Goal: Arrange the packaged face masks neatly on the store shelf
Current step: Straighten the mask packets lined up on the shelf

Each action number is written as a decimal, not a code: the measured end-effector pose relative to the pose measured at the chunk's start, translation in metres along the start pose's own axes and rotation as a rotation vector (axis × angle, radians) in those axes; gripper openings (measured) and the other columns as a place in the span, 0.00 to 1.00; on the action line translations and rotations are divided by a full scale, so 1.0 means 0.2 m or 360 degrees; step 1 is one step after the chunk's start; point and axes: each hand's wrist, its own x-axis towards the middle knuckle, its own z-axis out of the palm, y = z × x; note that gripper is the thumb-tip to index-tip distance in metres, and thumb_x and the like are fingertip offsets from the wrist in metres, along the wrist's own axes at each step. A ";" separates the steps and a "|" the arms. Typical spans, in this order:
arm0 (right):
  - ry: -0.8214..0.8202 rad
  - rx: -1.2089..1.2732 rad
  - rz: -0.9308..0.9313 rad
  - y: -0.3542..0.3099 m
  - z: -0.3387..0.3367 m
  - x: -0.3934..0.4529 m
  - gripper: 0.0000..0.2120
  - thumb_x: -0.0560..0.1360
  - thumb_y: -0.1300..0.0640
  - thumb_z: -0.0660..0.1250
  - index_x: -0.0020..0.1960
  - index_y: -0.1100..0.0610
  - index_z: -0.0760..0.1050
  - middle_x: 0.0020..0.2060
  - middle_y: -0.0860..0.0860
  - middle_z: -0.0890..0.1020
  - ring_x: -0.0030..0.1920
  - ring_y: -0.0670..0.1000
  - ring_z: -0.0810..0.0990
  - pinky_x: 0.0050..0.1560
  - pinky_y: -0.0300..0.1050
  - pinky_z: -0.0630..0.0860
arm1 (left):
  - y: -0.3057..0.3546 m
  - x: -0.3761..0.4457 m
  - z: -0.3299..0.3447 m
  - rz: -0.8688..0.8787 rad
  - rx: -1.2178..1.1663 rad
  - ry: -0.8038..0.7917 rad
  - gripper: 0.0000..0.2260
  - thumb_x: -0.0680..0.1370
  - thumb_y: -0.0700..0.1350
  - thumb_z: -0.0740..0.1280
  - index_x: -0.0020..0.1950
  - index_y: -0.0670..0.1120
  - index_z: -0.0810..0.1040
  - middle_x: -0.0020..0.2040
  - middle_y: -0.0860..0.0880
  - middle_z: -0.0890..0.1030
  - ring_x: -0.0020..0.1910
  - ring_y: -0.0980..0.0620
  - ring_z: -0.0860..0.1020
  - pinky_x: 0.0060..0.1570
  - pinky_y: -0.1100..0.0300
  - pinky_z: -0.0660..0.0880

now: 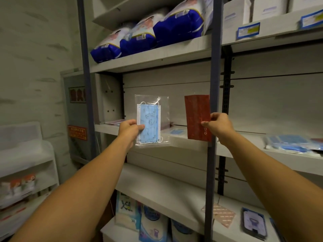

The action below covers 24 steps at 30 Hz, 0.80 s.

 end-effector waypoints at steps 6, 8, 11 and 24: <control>0.0014 -0.0189 -0.0108 0.01 0.21 0.09 0.09 0.78 0.57 0.72 0.57 0.58 0.79 0.50 0.53 0.82 0.50 0.54 0.82 0.47 0.45 0.77 | -0.09 0.19 -0.06 -0.0005 0.0010 -0.0003 0.04 0.79 0.35 0.68 0.50 0.43 0.80 0.50 0.48 0.83 0.46 0.49 0.83 0.44 0.53 0.83; -0.0005 -0.0227 -0.0145 0.01 0.28 0.13 0.11 0.78 0.58 0.71 0.59 0.59 0.79 0.51 0.54 0.83 0.48 0.53 0.81 0.43 0.41 0.75 | -0.12 0.27 -0.06 -0.0015 -0.0025 -0.0019 0.04 0.79 0.34 0.68 0.50 0.43 0.80 0.50 0.47 0.83 0.46 0.49 0.83 0.45 0.53 0.83; 0.0006 -0.0234 -0.0158 0.01 0.36 0.23 0.14 0.79 0.59 0.70 0.64 0.58 0.78 0.54 0.54 0.82 0.50 0.53 0.80 0.42 0.40 0.76 | -0.15 0.41 -0.03 -0.0032 -0.0042 -0.0054 0.04 0.79 0.34 0.68 0.52 0.42 0.80 0.51 0.46 0.83 0.49 0.48 0.83 0.47 0.52 0.83; 0.0240 -0.0184 -0.0052 0.09 0.59 0.76 0.13 0.79 0.61 0.69 0.63 0.58 0.78 0.52 0.54 0.82 0.52 0.55 0.82 0.57 0.52 0.81 | -0.24 1.09 0.19 -0.0045 -0.0091 -0.0263 0.05 0.78 0.32 0.69 0.49 0.41 0.80 0.53 0.42 0.83 0.51 0.44 0.84 0.53 0.47 0.82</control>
